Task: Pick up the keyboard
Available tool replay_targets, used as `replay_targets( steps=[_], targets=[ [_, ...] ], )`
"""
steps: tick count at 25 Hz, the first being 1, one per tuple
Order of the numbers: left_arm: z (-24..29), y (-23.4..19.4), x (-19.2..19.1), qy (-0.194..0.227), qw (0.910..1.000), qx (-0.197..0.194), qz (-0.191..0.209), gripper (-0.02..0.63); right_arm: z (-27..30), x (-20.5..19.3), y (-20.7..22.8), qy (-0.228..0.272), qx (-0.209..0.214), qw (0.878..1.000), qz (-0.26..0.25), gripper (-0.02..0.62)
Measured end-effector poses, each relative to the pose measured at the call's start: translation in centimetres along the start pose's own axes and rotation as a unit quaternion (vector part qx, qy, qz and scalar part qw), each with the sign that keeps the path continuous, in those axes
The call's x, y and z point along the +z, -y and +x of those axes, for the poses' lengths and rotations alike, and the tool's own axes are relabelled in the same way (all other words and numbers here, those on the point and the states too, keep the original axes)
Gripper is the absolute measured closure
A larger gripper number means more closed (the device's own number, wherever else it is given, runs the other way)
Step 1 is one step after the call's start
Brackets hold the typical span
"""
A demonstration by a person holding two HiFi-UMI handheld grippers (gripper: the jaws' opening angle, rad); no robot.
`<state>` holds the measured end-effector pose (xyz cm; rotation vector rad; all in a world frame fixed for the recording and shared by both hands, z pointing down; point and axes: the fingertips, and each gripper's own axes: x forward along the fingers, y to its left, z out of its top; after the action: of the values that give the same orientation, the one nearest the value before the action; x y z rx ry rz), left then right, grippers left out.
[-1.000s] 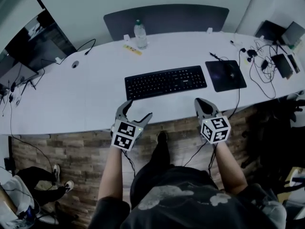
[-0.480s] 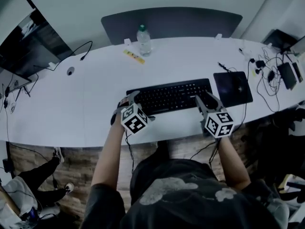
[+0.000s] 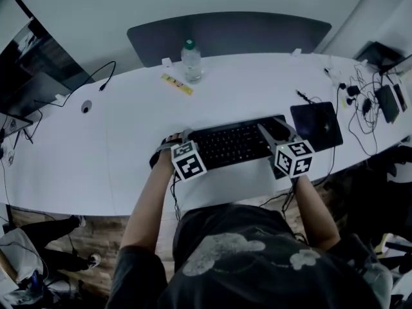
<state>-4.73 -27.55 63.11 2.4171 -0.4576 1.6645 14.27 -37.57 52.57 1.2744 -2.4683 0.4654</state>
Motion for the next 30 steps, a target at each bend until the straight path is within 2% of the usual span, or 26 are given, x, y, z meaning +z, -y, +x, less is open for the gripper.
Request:
replay_targets(
  steps=[4, 10, 15, 19, 24, 30],
  targets=[
    [0.4, -0.4, 0.0, -0.007, 0.9996, -0.024, 0.011, 0.018, 1.3, 0.1, 0.0, -0.009, 0.006, 1.000, -0.001, 0.414],
    [0.1, -0.9, 0.5, -0.025, 0.9989, -0.029, 0.025, 0.020, 2.3, -0.4, -0.3, -0.020, 0.022, 1.000, 0.004, 0.394],
    [-0.6, -1.8, 1.4, -0.015, 0.9984, -0.044, 0.032, 0.020, 2.8, -0.2, 0.1, -0.022, 0.028, 0.999, 0.010, 0.383],
    [0.7, -1.5, 0.7, -0.044, 0.9950, -0.080, 0.039, 0.020, 3.2, -0.4, 0.1, -0.032, 0.042, 0.999, 0.005, 0.357],
    [1.5, -1.6, 1.2, -0.068, 0.9911, -0.103, 0.049, 0.018, 3.5, -0.9, 0.2, -0.045, 0.053, 0.998, 0.005, 0.327],
    [1.8, -1.4, 0.5, -0.151, 0.9814, -0.112, 0.042, 0.015, 4.2, -1.6, 0.5, -0.076, 0.079, 0.994, 0.029, 0.247]
  ],
)
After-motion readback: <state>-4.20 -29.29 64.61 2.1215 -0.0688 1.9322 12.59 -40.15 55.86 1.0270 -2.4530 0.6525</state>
